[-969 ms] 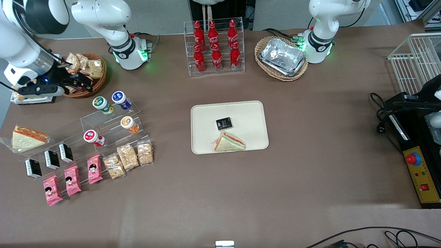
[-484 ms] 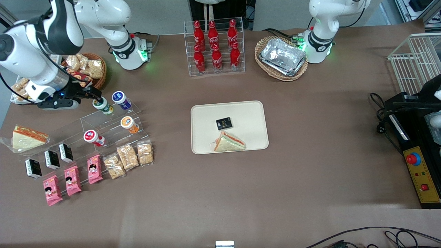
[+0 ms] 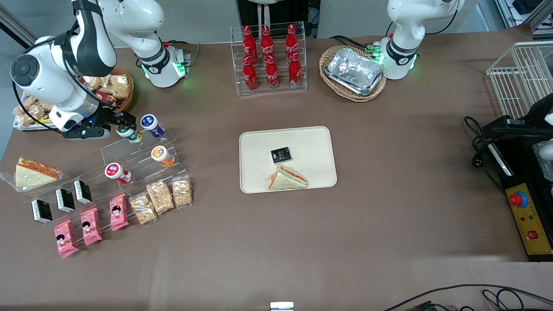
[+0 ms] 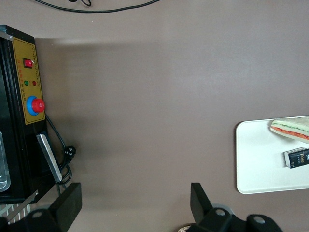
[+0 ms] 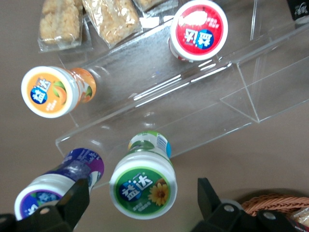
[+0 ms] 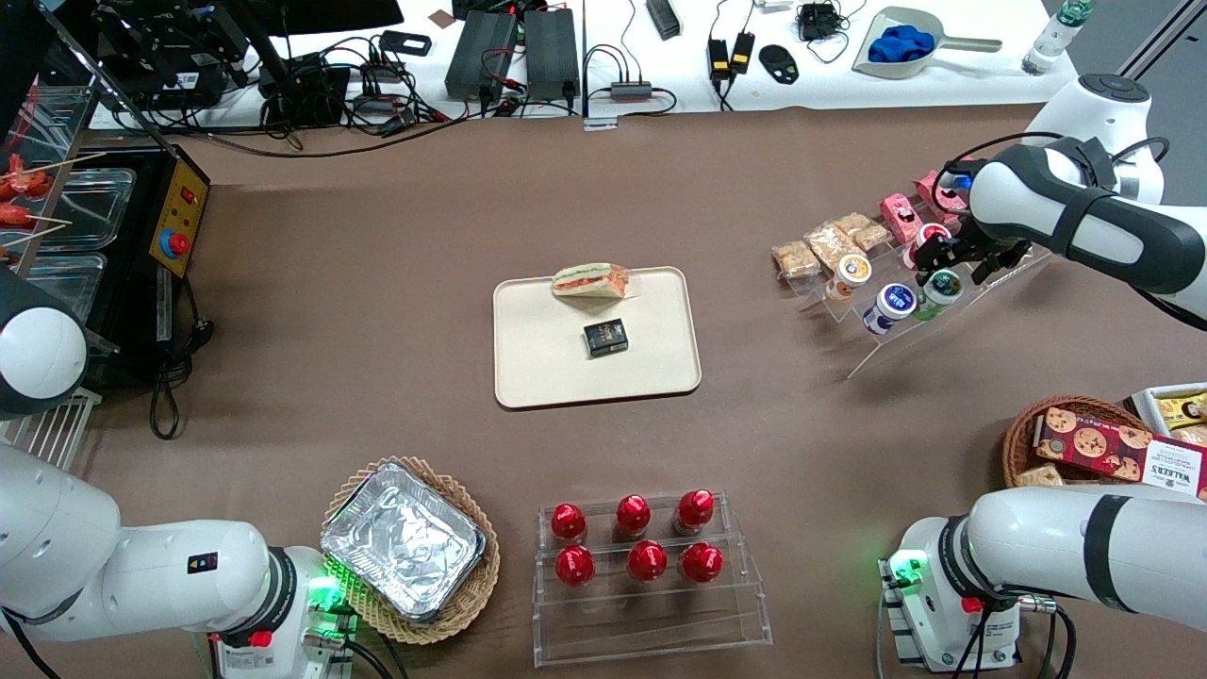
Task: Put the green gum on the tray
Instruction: 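Lower the right gripper and close it around the green gum bottle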
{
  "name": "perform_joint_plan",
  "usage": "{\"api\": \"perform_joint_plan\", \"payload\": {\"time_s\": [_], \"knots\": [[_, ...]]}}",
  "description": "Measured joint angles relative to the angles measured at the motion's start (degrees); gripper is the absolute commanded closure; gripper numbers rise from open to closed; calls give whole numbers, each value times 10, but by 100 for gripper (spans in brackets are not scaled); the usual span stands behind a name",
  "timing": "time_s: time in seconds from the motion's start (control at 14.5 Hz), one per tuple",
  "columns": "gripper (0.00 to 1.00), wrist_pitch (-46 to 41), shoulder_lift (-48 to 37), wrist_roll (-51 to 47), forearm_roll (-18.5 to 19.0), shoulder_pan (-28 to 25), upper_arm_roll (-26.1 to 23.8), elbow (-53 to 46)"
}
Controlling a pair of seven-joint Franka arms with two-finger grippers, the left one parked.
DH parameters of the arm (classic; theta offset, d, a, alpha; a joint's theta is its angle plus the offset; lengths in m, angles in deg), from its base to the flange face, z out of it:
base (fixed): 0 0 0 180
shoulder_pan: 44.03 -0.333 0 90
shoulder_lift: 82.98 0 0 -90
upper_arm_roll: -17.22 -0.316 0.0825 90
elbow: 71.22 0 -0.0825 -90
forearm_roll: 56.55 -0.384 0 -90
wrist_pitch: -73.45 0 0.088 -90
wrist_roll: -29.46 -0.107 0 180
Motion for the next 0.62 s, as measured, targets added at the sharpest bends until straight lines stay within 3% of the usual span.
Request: {"api": "perform_joint_plan", "payload": {"time_s": [0.62], "knots": [[0,2,9,0,0,0,0,12]]}}
